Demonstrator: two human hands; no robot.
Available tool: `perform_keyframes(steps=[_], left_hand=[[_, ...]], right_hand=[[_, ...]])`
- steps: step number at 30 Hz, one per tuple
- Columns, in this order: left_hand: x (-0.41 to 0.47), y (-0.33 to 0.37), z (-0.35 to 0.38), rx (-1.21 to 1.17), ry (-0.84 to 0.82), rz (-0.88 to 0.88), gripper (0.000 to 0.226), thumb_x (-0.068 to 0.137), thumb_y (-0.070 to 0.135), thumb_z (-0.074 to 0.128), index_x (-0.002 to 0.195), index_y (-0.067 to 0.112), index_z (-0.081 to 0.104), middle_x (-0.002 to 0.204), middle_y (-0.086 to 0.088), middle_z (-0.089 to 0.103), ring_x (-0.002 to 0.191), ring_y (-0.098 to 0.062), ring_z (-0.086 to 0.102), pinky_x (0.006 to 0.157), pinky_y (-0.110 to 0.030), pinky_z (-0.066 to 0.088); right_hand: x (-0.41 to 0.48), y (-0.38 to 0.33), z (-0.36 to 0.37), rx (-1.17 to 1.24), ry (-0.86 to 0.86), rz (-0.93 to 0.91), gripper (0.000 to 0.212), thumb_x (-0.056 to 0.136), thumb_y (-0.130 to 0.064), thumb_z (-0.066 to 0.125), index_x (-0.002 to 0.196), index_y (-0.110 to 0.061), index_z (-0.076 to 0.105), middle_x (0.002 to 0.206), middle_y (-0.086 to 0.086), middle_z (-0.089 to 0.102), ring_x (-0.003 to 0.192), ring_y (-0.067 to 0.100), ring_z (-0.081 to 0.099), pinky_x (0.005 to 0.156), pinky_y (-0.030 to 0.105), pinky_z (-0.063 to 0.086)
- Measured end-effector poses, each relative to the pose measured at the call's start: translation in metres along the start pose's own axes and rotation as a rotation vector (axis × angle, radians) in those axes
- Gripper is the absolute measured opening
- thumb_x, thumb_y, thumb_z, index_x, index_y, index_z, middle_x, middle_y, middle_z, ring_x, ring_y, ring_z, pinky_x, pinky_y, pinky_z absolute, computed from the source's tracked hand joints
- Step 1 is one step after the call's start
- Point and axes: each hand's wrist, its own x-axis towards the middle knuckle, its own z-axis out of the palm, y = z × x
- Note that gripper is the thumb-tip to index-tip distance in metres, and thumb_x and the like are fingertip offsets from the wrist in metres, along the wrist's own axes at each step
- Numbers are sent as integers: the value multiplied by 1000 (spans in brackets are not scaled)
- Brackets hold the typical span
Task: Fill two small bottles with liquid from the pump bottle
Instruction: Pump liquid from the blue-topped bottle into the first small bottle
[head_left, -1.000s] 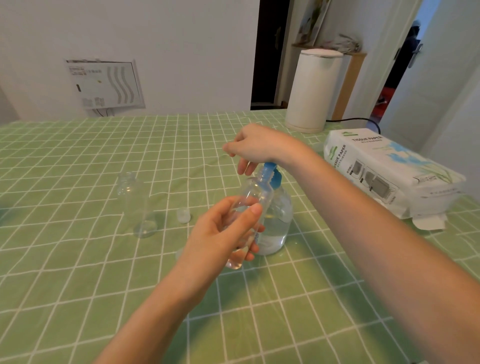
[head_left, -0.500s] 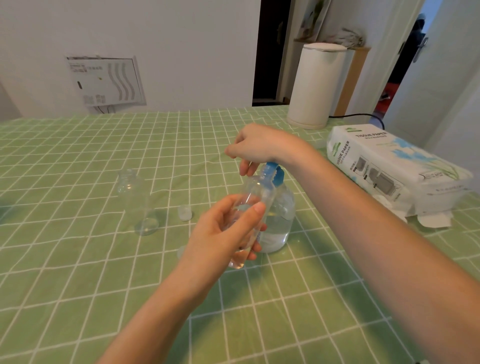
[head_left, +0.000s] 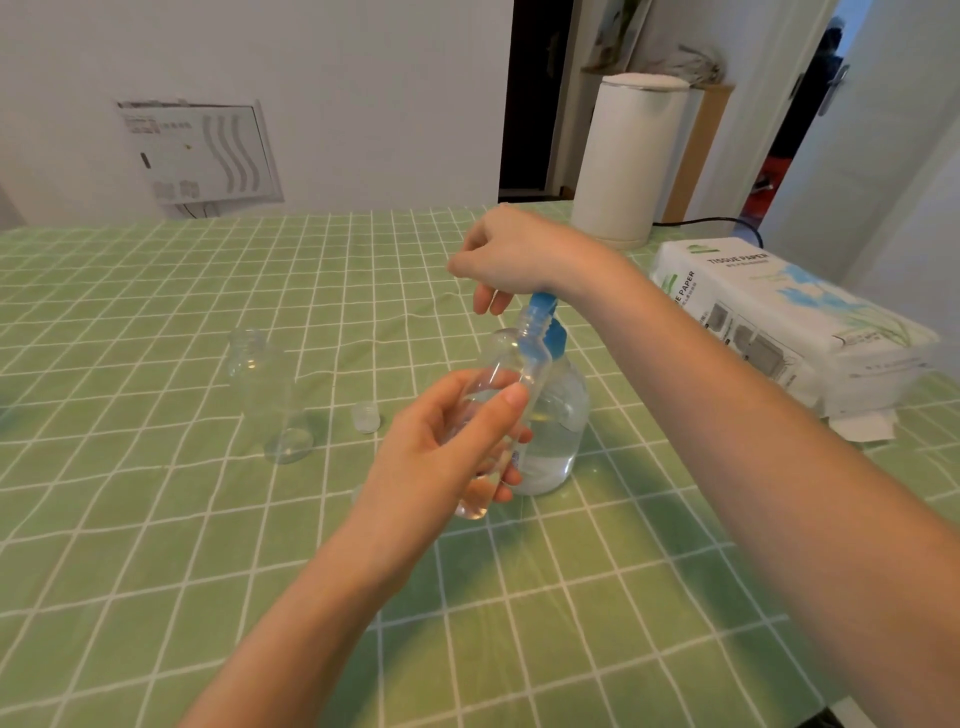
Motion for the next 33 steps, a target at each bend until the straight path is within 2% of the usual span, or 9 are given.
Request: perform_keyframes(steps=[8,13,15,18,25,33], left_hand=[[0,1,1,-11,2,-4,43,65,42,63,101,20,66,69,1,67,51,-10,58,46,-17,46],[-1,1,0,-9,6,-7,42,65,40,63,101,18,65,67,2,67,50,-10,57,44,-17,46],[-1,0,0,-9,11,-14,41,65,39,64,100,18,65,66,2,66,49,-9,56,43,-16,44],[-1,-1,-1,-7,13,-20,41,65,40,64,100,19,65,66,2,66,49,-10,56,43,-17,44],[0,0,-1,-2,20,-24,41,65,39,63,101,18,64,65,3,65,47,-10,56,42,-16,43],[2,3,-1,0,29,9,41,64,41,65,100,20,66,67,3,66,49,-9,58,44,-17,45]], right_hand=[[-1,1,0,-26,-67,36,34,94,-27,48,116,-4,61,82,1,74,95,23,71,92,34,51],[-2,3,6,-20,-123,74,33,93,-30,50,115,-6,58,74,-5,72,96,23,71,83,32,52],[-2,4,9,-16,-129,85,32,93,-29,51,114,-6,59,76,-4,72,95,23,71,83,31,52],[-2,4,9,-1,-126,85,33,93,-29,51,114,-5,60,80,-2,74,95,23,71,90,35,53],[-2,4,9,8,-76,63,30,94,-27,51,112,-6,62,82,0,74,95,24,71,90,36,53],[0,-4,-3,-16,-98,36,38,94,-26,49,123,-2,57,85,2,75,102,29,68,90,36,51]])
